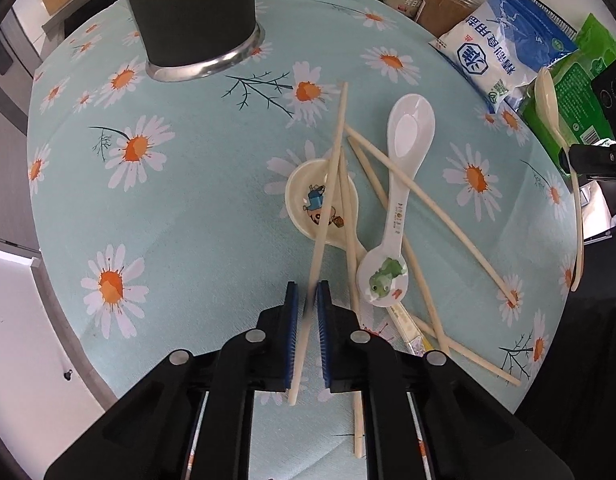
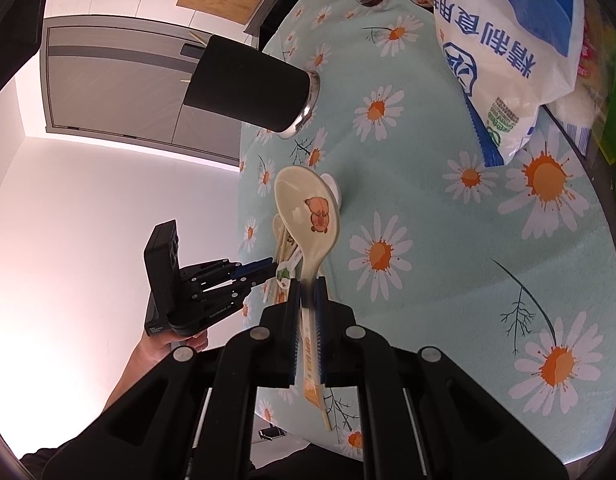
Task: Organize utensils
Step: 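Grasp a chopstick with the left tool while the right tool lifts the spoon, then lower spoon and chopstick into the black holder and open both tools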
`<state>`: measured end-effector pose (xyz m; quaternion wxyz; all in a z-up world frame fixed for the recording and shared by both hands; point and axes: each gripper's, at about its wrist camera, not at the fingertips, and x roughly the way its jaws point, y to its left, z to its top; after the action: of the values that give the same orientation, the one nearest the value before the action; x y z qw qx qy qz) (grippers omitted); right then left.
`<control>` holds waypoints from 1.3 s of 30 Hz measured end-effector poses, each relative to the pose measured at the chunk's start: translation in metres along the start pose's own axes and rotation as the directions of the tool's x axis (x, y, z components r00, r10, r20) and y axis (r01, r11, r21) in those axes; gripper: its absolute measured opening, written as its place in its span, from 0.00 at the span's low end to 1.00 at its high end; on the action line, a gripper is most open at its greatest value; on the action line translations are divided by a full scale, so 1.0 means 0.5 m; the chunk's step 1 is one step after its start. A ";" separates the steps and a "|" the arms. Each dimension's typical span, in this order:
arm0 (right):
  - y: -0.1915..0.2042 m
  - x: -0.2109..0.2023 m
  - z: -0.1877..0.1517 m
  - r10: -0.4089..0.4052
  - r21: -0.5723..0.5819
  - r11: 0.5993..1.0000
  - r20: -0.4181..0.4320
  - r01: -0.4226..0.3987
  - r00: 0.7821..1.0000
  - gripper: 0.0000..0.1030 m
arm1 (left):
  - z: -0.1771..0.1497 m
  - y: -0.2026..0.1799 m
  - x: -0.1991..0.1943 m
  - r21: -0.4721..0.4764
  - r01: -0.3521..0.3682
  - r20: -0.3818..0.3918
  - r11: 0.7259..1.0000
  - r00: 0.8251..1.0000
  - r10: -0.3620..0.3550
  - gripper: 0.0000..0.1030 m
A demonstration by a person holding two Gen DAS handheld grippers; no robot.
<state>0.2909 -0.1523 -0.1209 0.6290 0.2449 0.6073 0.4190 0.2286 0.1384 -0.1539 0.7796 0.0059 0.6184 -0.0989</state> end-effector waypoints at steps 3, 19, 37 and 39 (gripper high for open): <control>0.000 0.001 0.002 0.000 -0.001 1.000 -0.001 0.000 1.000 0.08 | 0.003 -0.004 0.001 0.010 -0.002 -0.001 1.000 1.000 0.002 0.05; 0.046 0.044 0.045 -0.006 -0.104 0.995 -0.026 0.004 1.000 0.08 | -0.019 0.004 -0.104 -0.118 0.059 0.218 0.991 0.975 -0.032 0.04; 0.253 0.105 0.202 -0.008 -0.403 0.913 0.127 0.059 0.992 0.08 | 0.060 -0.013 -0.303 -0.329 0.210 0.707 0.921 0.701 0.093 0.04; 0.281 0.101 0.220 0.008 -0.420 0.906 0.154 0.058 0.988 0.08 | 0.068 -0.003 -0.319 -0.338 0.222 0.732 0.915 0.673 0.107 0.04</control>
<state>0.3607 -0.0142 -0.0187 0.7169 0.1260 0.4552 0.5128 0.2267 0.1557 0.0084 0.9422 -0.2137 0.2577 0.0105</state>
